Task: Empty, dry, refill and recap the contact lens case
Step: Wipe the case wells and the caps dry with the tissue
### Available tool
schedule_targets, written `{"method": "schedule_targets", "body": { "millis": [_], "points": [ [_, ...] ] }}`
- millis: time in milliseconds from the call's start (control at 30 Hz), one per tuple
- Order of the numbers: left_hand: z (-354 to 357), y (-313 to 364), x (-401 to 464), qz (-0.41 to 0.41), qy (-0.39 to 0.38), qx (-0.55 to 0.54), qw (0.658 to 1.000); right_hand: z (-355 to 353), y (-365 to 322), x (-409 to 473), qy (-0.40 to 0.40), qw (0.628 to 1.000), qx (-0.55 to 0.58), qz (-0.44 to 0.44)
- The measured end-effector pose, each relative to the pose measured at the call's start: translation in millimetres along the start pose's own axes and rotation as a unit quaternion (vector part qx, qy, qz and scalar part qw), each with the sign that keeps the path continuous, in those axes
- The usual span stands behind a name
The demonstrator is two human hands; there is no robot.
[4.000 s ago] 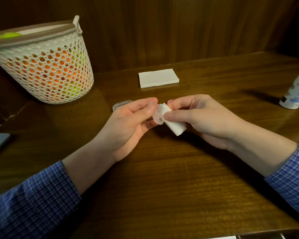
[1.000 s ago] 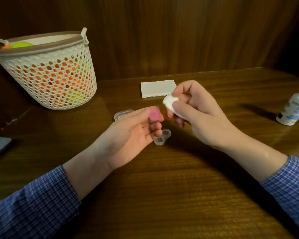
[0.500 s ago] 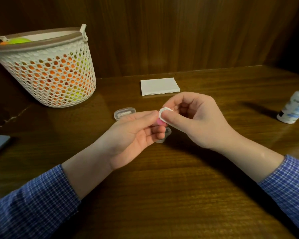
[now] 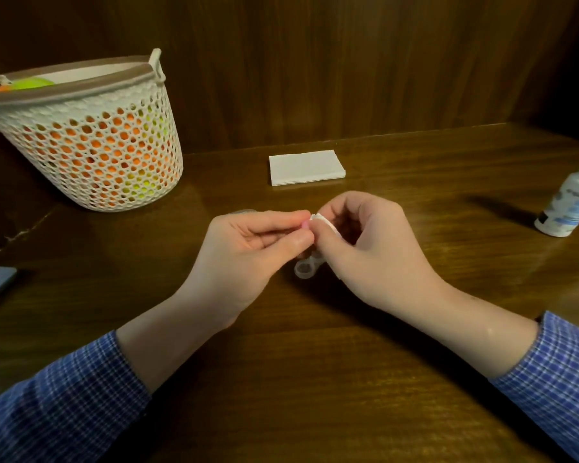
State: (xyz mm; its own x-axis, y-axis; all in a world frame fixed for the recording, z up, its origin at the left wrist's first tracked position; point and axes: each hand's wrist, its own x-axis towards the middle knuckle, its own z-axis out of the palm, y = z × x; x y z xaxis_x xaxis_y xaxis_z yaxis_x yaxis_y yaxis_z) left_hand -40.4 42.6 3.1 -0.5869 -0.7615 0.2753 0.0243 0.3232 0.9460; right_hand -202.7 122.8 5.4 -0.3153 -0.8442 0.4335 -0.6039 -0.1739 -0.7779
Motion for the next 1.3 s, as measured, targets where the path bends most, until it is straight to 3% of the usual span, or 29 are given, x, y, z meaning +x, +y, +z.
{"method": "schedule_targets", "body": {
  "millis": [133, 233, 300, 400, 533, 667, 733, 800, 867, 933, 1000, 1167, 1300],
  "points": [
    [-5, 1, 7, -0.127, -0.094, -0.146, 0.976, -6, -2, 3, -0.002, 0.986, -0.097, -0.137],
    [-8, 3, 7, -0.137, -0.120, -0.181, 0.966, -7, -1, 3, 0.001, 0.979, -0.105, -0.174],
    [-8, 3, 6, -0.096, -0.093, -0.134, 0.982, -6, -3, 2, 0.005, 0.987, -0.083, -0.138],
    [-5, 6, -1, 0.044, -0.029, 0.034, 0.998, -1, -5, 0, -0.002, 0.998, -0.036, -0.057],
    [2, 10, -7, 0.190, 0.021, 0.173, 0.966, 0, -7, 0, -0.006, 1.000, 0.000, 0.001],
    [3, 10, -8, 0.249, 0.051, 0.254, 0.933, -4, -6, 2, -0.056, 0.998, 0.021, 0.024],
    [4, 11, -9, 0.251, 0.047, 0.251, 0.934, -5, -4, 2, -0.066, 0.997, 0.024, 0.014],
    [4, 11, -9, 0.189, 0.035, 0.178, 0.965, -7, -2, 4, -0.061, 0.998, 0.014, -0.011],
    [3, 13, -5, 0.044, 0.017, 0.033, 0.998, -10, 0, 7, -0.049, 0.998, -0.015, -0.046],
    [3, 15, 2, -0.114, -0.028, -0.089, 0.989, -13, 1, 9, -0.042, 0.993, -0.048, -0.096],
    [3, 16, 5, -0.208, -0.070, -0.138, 0.966, -13, 2, 9, -0.057, 0.985, -0.078, -0.141],
    [-6, 13, 9, -0.238, -0.131, -0.184, 0.945, -13, 2, 8, -0.073, 0.975, -0.098, -0.187],
    [-11, 9, 8, -0.161, -0.142, -0.190, 0.958, -10, 0, 6, -0.051, 0.983, -0.084, -0.155]
  ]
}}
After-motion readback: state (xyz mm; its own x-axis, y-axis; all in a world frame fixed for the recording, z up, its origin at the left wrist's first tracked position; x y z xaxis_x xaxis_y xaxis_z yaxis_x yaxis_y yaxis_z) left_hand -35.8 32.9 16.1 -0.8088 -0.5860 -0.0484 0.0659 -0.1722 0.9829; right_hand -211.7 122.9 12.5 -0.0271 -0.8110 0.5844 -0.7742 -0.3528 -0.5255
